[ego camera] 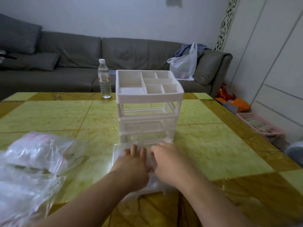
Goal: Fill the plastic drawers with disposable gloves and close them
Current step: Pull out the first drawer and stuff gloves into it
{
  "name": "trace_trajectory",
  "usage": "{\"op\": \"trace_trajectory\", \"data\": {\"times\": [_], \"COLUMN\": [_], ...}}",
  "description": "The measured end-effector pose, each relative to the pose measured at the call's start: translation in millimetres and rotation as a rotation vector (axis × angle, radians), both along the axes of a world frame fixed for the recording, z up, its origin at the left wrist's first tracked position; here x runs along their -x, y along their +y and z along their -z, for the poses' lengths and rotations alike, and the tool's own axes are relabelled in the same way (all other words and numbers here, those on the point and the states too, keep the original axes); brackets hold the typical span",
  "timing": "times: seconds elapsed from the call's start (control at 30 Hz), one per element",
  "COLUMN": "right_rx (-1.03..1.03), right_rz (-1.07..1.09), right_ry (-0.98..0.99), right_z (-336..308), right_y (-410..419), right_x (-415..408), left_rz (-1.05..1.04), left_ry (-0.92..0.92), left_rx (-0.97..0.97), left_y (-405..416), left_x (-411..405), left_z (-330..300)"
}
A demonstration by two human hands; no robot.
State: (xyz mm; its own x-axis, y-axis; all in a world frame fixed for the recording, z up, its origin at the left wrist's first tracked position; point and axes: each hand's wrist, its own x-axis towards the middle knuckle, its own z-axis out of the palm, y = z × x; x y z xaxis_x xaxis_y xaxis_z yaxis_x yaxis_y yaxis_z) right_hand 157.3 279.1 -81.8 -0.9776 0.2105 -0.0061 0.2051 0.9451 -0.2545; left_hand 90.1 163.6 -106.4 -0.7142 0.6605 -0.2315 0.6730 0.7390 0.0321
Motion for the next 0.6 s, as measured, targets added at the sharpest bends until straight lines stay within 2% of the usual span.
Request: {"op": "trace_trajectory", "data": {"times": [0.1, 0.23, 0.4, 0.6], "right_rx": [0.047, 0.058, 0.082, 0.139], "right_rz": [0.028, 0.073, 0.071, 0.039], "right_ry": [-0.145, -0.234, -0.269, -0.279], "right_z": [10, 14, 17, 17], "right_y": [5, -1, 1, 3], "right_x": [1, 4, 8, 10], "left_rz": [0.051, -0.021, -0.196, -0.298], "left_ry": [0.027, 0.001, -0.053, -0.176], "left_rx": [0.026, -0.117, -0.196, -0.212], "left_y": [-8, -14, -8, -1], "left_x": [-1, -3, -6, 4], "left_z": [1, 2, 5, 0]}}
